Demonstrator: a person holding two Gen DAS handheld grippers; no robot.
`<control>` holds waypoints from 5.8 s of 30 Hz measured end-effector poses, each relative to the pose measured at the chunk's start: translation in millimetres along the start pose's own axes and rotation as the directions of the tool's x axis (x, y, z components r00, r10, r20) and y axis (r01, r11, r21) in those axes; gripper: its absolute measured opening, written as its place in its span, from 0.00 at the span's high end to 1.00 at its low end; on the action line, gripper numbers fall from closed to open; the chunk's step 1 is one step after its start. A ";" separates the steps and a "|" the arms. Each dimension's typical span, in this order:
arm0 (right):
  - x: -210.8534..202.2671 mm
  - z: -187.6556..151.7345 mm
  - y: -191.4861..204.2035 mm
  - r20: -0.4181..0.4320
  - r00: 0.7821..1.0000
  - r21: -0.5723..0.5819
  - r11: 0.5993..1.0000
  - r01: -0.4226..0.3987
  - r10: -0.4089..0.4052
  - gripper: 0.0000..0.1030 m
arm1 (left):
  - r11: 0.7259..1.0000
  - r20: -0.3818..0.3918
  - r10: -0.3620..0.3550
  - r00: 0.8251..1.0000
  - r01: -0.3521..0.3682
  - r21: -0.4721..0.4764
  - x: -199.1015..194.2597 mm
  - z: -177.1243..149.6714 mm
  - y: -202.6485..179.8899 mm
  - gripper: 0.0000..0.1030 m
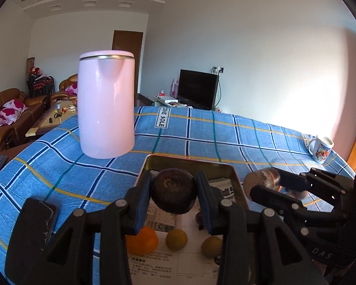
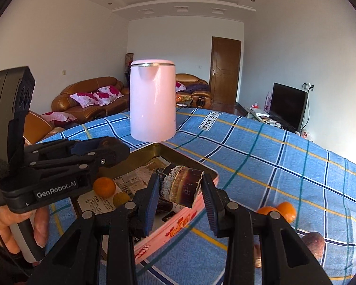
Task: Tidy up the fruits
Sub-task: 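Open the right tool over the tin while the left tool releases the dark fruit into it, then grasp the reddish-brown round fruit with the right tool while the left tool grasps a cut fruit half, then carry the reddish-brown fruit in the right tool while the left tool carries the cut half toward the tin, then open the right tool over the tin while the left tool releases the cut half into it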
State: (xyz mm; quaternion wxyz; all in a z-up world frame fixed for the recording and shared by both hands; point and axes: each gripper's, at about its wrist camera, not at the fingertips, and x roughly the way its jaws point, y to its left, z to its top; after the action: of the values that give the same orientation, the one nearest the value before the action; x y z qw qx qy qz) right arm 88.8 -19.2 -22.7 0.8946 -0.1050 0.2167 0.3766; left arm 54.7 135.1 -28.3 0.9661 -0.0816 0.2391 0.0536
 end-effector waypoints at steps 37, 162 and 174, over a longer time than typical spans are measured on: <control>-36.5 -53.0 -150.5 -0.228 0.930 0.203 0.920 0.334 -0.288 0.27 | 0.978 -0.094 -0.147 0.985 0.159 0.138 11.9 -7.8 -122.9 0.30; -10.5 -9.7 -16.6 0.022 1.000 0.060 0.998 -0.019 0.018 0.48 | 0.998 0.036 0.055 0.998 -0.053 -0.040 -16.4 -23.0 -23.3 0.57; 31.8 -11.0 32.8 -0.098 0.991 -0.050 0.995 -0.092 0.087 0.48 | 0.990 0.013 0.093 0.996 -0.091 -0.106 -23.5 -35.0 13.8 0.56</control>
State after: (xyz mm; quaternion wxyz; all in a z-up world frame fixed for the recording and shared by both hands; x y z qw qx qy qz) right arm 81.6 19.6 -48.1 0.8622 -0.1373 0.2534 0.4165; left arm 16.1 140.7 -49.6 0.9590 -0.1210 0.2308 0.1114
